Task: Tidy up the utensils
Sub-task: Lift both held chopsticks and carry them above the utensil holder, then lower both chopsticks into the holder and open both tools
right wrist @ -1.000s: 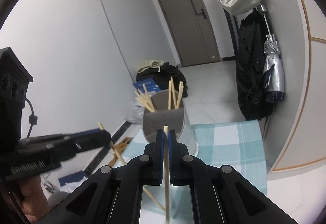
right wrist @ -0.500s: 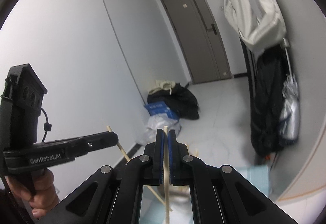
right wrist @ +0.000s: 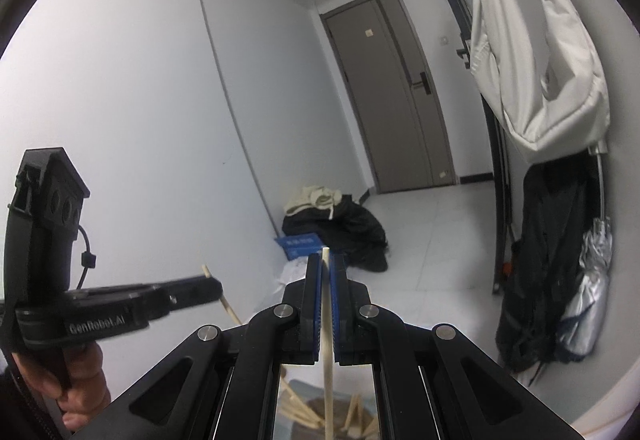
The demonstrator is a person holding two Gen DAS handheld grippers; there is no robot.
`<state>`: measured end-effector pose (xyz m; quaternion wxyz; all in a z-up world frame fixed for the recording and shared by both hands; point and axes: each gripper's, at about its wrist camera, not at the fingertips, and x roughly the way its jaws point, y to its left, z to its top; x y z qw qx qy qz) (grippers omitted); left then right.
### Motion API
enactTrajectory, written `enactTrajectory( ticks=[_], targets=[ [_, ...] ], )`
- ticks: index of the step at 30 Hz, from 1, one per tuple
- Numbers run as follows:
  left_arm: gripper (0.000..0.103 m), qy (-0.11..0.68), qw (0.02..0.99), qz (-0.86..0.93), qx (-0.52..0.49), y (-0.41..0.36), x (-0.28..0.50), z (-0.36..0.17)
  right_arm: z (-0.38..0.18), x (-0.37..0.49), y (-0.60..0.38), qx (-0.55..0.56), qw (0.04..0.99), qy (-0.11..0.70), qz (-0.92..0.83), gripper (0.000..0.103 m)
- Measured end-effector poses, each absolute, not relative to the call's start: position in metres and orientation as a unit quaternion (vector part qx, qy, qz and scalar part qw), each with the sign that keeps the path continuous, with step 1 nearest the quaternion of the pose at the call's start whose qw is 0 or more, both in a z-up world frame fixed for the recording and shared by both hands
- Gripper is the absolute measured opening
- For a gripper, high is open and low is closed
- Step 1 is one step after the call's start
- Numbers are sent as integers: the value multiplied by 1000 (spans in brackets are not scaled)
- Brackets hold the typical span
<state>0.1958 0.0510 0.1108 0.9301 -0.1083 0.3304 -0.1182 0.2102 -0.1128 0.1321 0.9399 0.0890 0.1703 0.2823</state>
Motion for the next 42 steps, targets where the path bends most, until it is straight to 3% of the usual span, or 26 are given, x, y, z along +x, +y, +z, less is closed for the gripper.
enactTrajectory(
  ticks=[23,42],
  targets=[
    [1,348,928,-113,-72,40,205,70,63,222,-96,45,944,167,282,3],
    [2,387,913,-110,-69,27,198,27,6,225,-102,57,917,251,305,3]
  ],
)
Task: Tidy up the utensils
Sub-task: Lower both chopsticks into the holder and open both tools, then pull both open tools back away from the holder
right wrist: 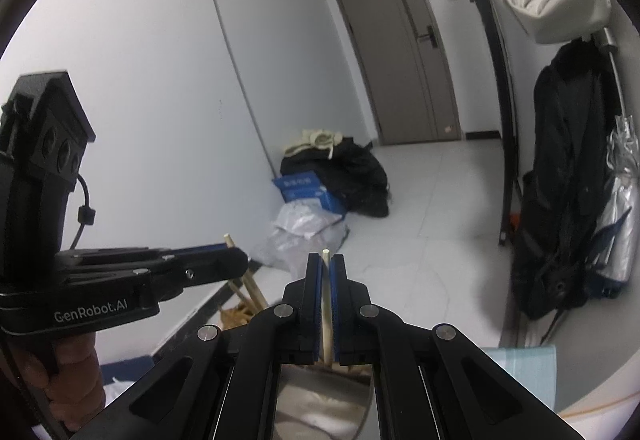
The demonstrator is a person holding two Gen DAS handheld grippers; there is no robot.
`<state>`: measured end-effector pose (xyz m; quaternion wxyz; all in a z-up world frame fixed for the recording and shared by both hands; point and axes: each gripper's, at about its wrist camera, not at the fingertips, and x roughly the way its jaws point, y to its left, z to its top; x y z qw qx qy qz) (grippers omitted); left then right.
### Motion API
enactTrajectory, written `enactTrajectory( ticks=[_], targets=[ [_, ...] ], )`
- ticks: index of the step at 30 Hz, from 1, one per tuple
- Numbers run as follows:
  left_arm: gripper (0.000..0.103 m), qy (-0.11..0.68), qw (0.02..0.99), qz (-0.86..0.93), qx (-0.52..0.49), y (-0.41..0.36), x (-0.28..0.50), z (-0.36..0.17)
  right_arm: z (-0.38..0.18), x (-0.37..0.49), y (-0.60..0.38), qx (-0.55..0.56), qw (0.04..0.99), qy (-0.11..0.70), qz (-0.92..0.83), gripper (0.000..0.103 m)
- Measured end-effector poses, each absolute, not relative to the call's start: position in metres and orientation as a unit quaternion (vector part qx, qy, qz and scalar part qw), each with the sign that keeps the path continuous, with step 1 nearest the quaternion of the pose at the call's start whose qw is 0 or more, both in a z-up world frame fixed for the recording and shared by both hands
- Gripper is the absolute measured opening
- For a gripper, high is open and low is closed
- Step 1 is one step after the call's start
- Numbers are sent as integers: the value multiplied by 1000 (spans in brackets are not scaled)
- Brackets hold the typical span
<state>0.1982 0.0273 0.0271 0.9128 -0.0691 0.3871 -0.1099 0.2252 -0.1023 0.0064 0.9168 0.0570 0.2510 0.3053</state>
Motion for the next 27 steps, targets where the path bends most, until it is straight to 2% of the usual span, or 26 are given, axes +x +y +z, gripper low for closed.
enactTrajectory(
  ticks=[10,12,14,15,17,18,20,27],
  targets=[
    [3,429,891,-119,-94,26,191,8,-15,213,-100,42,903,288,316,7],
    [3,430,889,-121,-103,28,188,9,-16,212,-104,44,901,297,312,15],
    [8,427,890,-120,-103,28,183,12,-16,208,-108,48,902,299,308,29],
    [11,424,892,-120,-103,28,179,15,-16,205,-110,51,901,298,311,31],
    [25,416,896,-118,-103,27,173,19,-10,193,-114,49,905,293,305,40],
    [28,408,901,-109,-101,27,167,24,-6,188,-116,50,908,285,304,45],
    [39,396,906,-104,-107,31,162,29,5,168,-122,49,920,255,295,67],
    [43,373,918,-84,-109,32,143,47,29,147,-131,56,930,229,282,68]
  ],
)
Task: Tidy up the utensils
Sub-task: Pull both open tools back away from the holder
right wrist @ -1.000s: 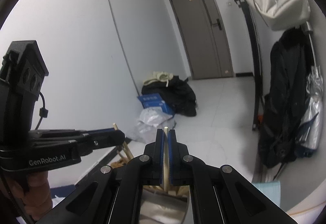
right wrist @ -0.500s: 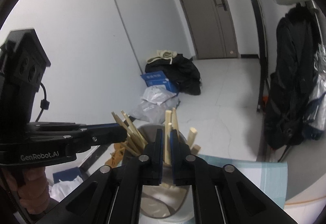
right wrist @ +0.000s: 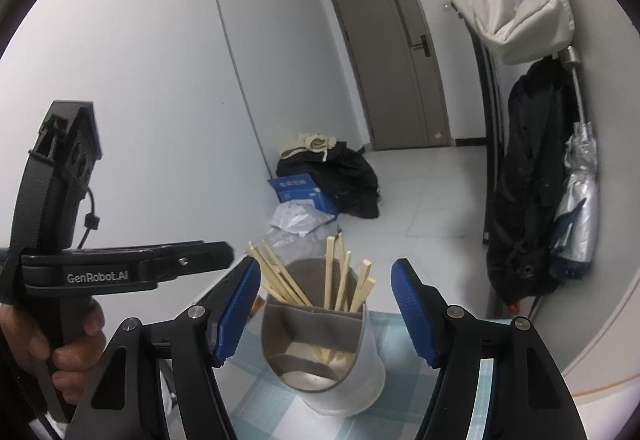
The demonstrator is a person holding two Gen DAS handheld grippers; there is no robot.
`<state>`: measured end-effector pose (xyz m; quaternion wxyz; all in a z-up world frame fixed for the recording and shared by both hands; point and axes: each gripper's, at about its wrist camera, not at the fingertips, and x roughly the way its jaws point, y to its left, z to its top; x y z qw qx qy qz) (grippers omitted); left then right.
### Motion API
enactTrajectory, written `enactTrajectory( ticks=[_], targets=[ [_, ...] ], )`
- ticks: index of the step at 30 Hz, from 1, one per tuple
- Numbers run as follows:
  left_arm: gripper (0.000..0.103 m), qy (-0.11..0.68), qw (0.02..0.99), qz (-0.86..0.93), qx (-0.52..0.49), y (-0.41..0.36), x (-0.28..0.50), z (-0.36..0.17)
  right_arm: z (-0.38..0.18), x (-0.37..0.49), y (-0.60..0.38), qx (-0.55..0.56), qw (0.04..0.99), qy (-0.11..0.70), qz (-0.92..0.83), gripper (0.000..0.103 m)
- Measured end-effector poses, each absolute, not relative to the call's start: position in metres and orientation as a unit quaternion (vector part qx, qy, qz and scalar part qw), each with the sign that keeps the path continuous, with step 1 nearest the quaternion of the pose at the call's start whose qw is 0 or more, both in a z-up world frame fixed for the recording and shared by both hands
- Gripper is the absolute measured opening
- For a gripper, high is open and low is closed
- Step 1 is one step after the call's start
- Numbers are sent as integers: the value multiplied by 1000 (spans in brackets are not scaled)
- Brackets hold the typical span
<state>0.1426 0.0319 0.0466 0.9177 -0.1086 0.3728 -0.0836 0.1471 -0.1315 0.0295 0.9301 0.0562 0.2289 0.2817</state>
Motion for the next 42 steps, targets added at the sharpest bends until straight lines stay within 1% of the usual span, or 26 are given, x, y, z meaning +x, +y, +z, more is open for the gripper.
enactTrajectory(
  ticks=[1,3,4,5,6,8,9,12,14,15,17,18,19,20,22,26,36,39,42],
  targets=[
    [44,370,919,-81,-109,33,140,48,33,143,-134,62,932,224,280,68],
    [50,360,923,-71,-112,34,131,52,36,136,-138,68,933,218,278,68],
    [55,356,925,-69,-113,34,128,54,39,130,-139,68,935,213,274,68],
    [58,350,927,-65,-114,34,125,55,41,125,-141,67,936,209,273,68],
    [59,339,932,-58,-114,34,119,59,45,119,-142,64,938,205,273,68],
    [66,323,939,-48,-111,34,110,63,51,109,-145,62,942,196,267,71],
    [67,315,942,-39,-107,34,105,66,54,104,-147,60,943,192,266,72],
    [74,293,950,-28,-104,33,90,73,59,91,-152,57,949,178,255,79],
    [80,281,954,-25,-104,31,81,76,62,82,-155,57,952,169,249,88],
    [81,276,955,-22,-104,31,77,77,63,77,-157,55,954,165,246,90],
    [82,265,959,-20,-100,28,68,78,64,66,-160,51,958,155,238,99],
    [82,258,961,-15,-97,26,62,78,63,61,-161,49,960,148,233,100],
    [86,253,963,-11,-96,26,59,78,62,55,-162,48,962,142,228,101],
    [92,248,964,-7,-95,25,55,77,60,50,-163,45,964,138,225,101],
    [98,238,966,-2,-96,24,47,74,55,41,-166,42,965,136,222,102],
    [100,222,971,13,-90,19,32,61,45,26,-170,39,967,126,218,103],
    [100,205,977,34,-57,10,6,29,15,-9,-177,19,974,106,198,103],
    [100,185,979,57,-59,10,-3,15,1,-16,-178,17,976,100,195,103],
    [100,192,978,56,-64,8,-3,-2,-20,-21,-176,10,976,110,189,103]
  ],
)
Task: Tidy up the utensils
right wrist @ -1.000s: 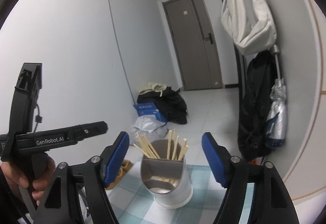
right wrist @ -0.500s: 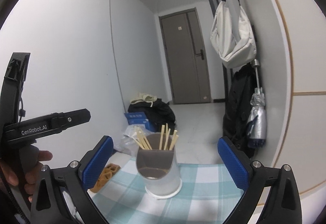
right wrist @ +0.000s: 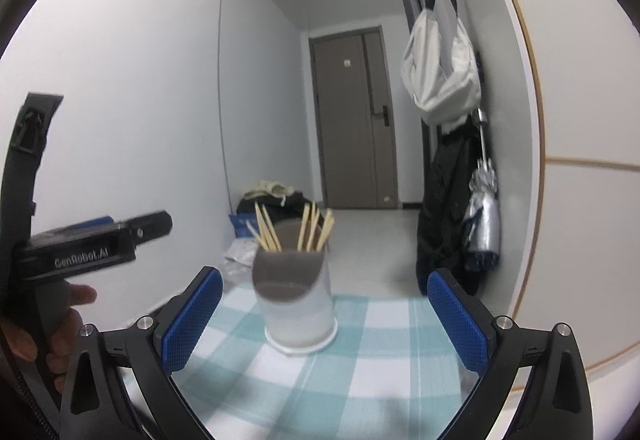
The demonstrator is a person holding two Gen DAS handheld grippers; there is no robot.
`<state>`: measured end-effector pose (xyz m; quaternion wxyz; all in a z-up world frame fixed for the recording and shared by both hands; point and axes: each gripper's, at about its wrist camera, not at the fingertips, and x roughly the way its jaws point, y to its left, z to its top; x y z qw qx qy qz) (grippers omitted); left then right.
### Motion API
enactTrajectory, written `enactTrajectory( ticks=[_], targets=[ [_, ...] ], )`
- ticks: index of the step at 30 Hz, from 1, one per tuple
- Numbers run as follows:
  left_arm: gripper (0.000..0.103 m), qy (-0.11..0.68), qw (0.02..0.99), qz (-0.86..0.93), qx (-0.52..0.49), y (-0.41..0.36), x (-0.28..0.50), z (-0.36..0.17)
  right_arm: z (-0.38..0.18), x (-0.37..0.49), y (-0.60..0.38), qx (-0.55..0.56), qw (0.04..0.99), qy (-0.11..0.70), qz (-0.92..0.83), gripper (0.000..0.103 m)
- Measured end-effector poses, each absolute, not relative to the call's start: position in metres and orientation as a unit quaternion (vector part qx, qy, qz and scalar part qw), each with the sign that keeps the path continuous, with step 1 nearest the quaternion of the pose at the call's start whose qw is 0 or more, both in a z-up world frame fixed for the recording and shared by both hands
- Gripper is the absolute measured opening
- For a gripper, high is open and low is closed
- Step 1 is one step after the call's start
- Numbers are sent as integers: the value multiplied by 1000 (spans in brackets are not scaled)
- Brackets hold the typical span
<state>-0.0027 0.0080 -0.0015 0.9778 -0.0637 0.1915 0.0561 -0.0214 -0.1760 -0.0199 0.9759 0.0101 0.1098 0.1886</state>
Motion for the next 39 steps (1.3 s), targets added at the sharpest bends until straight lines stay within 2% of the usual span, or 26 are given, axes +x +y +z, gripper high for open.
enactTrajectory(
  ticks=[6,39],
  targets=[
    [100,207,976,55,-37,1,2,-14,-37,-18,-178,20,974,130,184,103],
    [100,239,967,48,-75,14,3,-27,-44,-16,-180,33,975,141,171,103]
  ],
)
